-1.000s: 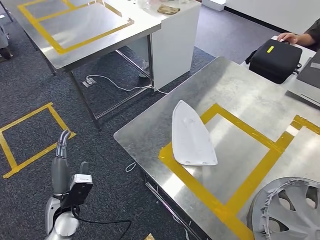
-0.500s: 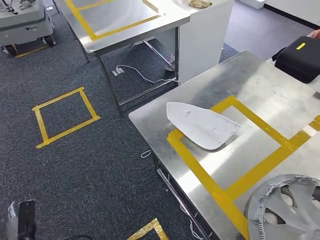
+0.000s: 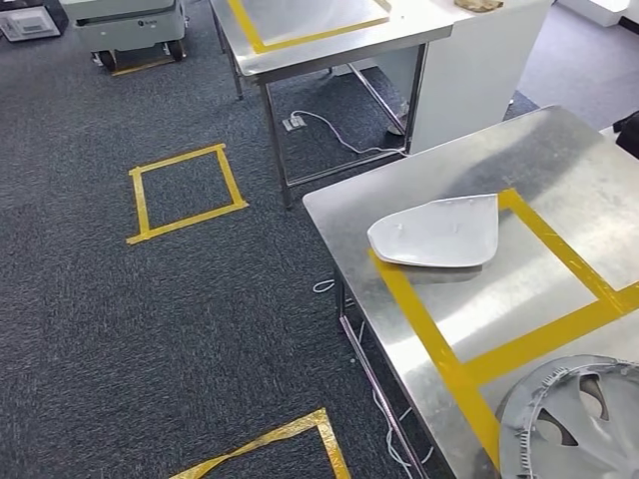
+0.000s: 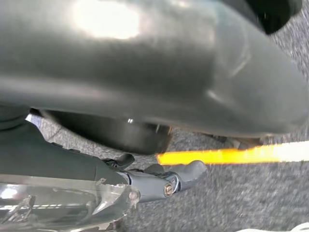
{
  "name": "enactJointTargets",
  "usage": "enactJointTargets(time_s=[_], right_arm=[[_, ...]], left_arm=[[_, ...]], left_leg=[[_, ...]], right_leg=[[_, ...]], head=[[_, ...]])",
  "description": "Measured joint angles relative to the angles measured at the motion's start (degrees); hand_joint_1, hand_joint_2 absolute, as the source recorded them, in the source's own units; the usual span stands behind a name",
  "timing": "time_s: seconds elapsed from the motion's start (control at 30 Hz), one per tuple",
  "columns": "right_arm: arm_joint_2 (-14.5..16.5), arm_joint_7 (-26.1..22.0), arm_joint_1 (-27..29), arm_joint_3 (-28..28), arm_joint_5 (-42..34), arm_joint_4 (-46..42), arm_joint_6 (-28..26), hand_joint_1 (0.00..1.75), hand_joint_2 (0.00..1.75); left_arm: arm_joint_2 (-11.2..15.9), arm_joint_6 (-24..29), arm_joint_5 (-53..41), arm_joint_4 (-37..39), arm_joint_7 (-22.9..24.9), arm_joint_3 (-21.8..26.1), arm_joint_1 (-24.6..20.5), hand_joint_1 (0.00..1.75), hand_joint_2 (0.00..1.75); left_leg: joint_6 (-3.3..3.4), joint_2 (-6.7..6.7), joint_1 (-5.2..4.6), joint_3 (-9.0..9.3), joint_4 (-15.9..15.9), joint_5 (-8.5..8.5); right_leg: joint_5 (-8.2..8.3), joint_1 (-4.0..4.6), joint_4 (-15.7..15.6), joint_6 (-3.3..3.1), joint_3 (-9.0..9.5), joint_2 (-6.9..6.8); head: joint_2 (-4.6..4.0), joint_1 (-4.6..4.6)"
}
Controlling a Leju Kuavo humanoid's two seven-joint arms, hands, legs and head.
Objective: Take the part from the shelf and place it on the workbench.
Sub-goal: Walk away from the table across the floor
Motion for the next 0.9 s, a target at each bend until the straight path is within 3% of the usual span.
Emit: enactJointTargets(time_s=[0.07,0.1,0.13,0.2,0.23,0.27,0.3,0.33,0.4,0.43,0.5,0.57,0.63,0.7,0.73,0.77,0.8,0.87,0.9], right_arm=[[0.0,0.0,-0.3,0.0,0.0,0.0,0.0,0.00,0.00],[-0.1,0.0,-0.3,-0.1,0.1,0.0,0.0,0.00,0.00],[-0.1,0.0,-0.2,-0.1,0.1,0.0,0.0,0.00,0.00],[-0.3,0.0,0.1,-0.2,0.1,0.0,0.1,0.00,0.00],[-0.3,-0.1,0.2,-0.2,0.1,0.0,0.1,0.00,0.00],[-0.4,-0.1,0.2,-0.2,0.2,0.0,0.2,0.00,0.00],[-0.4,-0.2,0.2,-0.2,0.2,0.0,0.2,0.00,0.00],[-0.4,-0.2,0.1,-0.2,0.2,0.0,0.3,0.00,0.00],[-0.5,-0.3,0.0,-0.2,0.2,0.0,0.4,0.00,0.00],[-0.5,-0.4,0.0,-0.3,0.2,0.1,0.4,0.00,0.00],[-0.6,-0.5,0.0,-0.3,0.2,0.1,0.4,0.00,0.00],[-0.6,-0.6,0.0,-0.3,0.2,0.1,0.5,0.00,0.00],[-0.6,-0.6,0.2,-0.3,0.2,0.0,0.5,0.00,0.00],[-0.7,-0.6,0.4,-0.4,0.2,0.0,0.5,0.00,0.00],[-0.7,-0.6,0.5,-0.4,0.2,0.0,0.5,0.00,0.00],[-0.7,-0.6,0.5,-0.5,0.2,0.0,0.5,0.00,0.00],[-0.7,-0.6,0.5,-0.5,0.2,0.0,0.5,0.00,0.00],[-0.7,-0.6,0.5,-0.5,0.2,0.0,0.5,0.00,0.00],[-0.7,-0.7,0.5,-0.5,0.2,0.0,0.5,0.00,0.00]], left_arm=[[-0.4,-0.4,-0.2,0.7,-0.1,0.0,0.0,0.00,0.00],[-0.6,-0.6,-0.3,0.9,-0.4,0.0,0.0,0.00,0.00],[-0.7,-0.8,-0.4,1.1,-0.8,0.0,-0.1,0.00,0.00],[-0.9,-1.4,-0.7,1.3,-1.8,0.0,0.0,0.00,0.00],[-0.9,-1.8,-0.9,1.5,-2.3,0.0,0.0,0.00,0.00],[-1.0,-2.2,-1.0,1.7,-2.6,0.0,0.1,0.00,0.00],[-1.1,-2.6,-1.2,1.9,-2.8,0.0,0.1,0.00,0.00],[-1.0,-2.9,-1.4,2.0,-3.1,0.0,0.0,0.00,0.00],[-0.9,-3.2,-1.8,2.1,-3.4,-0.1,-0.1,0.00,0.00],[-0.9,-3.4,-2.2,2.2,-3.5,-0.1,-0.2,0.00,0.00],[-1.1,-4.0,-3.3,2.4,-3.9,-0.4,0.0,0.00,0.00],[-1.5,-4.8,-4.2,2.7,-4.6,-0.7,0.2,0.00,0.00],[-1.9,-5.1,-4.3,2.8,-5.3,-0.8,0.1,0.00,0.00],[-2.3,-5.1,-4.3,2.8,-5.6,-0.9,-0.1,0.00,0.00],[-2.3,-5.1,-4.3,2.9,-5.8,-0.9,0.0,0.00,0.00],[-2.4,-5.1,-4.3,2.9,-5.8,-0.9,0.1,0.00,0.00],[-2.4,-5.1,-4.2,2.9,-5.9,-0.9,0.2,0.00,0.00],[-2.5,-4.9,-4.3,2.9,-6.3,-1.0,0.1,0.00,0.00],[-2.5,-4.8,-4.3,2.9,-6.5,-1.0,-0.1,0.00,0.00]], left_leg=[[0.33,-2.33,0.75,0.61,-2.8,-0.21],[0.86,-3.36,1.11,0.67,-3.9,-0.29],[1.66,-4.27,1.30,0.37,-4.4,-0.28],[1.71,-5.37,1.88,-0.50,-4.0,0.39],[1.45,-6.00,2.25,-0.81,-3.8,0.64],[1.14,-6.61,2.68,-1.11,-3.6,0.84],[0.77,-7.27,3.14,-1.46,-3.2,0.98],[0.35,-7.96,3.52,-1.87,-2.8,1.09],[-0.34,-9.09,3.83,-2.71,-1.9,1.20],[-0.55,-9.55,3.82,-3.10,-1.6,1.38],[-0.80,-10.35,3.91,-3.76,-1.5,1.82],[-1.25,-8.70,3.92,-5.04,0.4,0.48],[-1.70,-5.53,3.92,-8.15,6.8,-3.51],[-1.94,-4.27,4.09,-11.50,14.3,-6.85],[-1.93,-4.13,4.13,-11.98,15.8,-7.13],[-1.86,-4.00,4.14,-11.25,15.1,-6.32],[-1.74,-3.50,4.12,-9.32,12.2,-4.71],[-1.42,-0.49,3.89,-4.17,3.8,-1.64],[-1.28,0.79,3.73,-2.46,0.7,-0.85]], right_leg=[[-1.47,0.13,2.2,-0.06,-1.84,2.85],[-3.07,0.03,5.0,0.33,-3.48,5.04],[-4.85,-0.22,8.8,1.14,-5.24,6.81],[-7.04,-0.86,14.9,2.48,-7.29,7.97],[-6.78,-1.22,15.4,3.06,-6.95,8.04],[-5.59,-1.66,13.4,3.65,-5.43,8.12],[-3.94,-2.23,9.5,4.35,-2.89,8.54],[-2.96,-2.60,5.6,5.12,-0.48,9.77],[-2.03,-3.09,0.6,5.32,2.44,11.82],[-2.20,-2.96,0.3,4.92,2.55,12.25],[-1.66,-2.88,0.4,3.65,2.39,11.01],[-1.17,-2.84,0.3,2.78,1.97,9.61],[-0.85,-2.72,0.3,2.25,1.44,8.02],[-0.70,-2.57,0.3,2.08,0.91,6.16],[-0.64,-2.54,0.3,2.07,0.72,5.26],[-0.58,-2.53,0.3,2.09,0.60,4.42],[-0.53,-2.52,0.3,2.14,0.57,3.63],[-0.54,-2.35,0.4,2.40,0.59,2.20],[-0.54,-2.21,0.5,2.65,0.60,1.52]], head=[[0.01,0.10],[0.01,0.13],[0.01,0.25],[0.01,0.39],[0.01,0.48],[0.01,0.49],[0.01,0.50],[0.01,0.56],[0.01,0.79],[0.01,0.77],[0.00,0.60],[0.00,0.33],[0.00,0.01],[0.00,-0.07],[0.00,-0.07],[0.00,-0.08],[0.00,-0.08],[0.00,-0.11],[0.00,-0.08]])
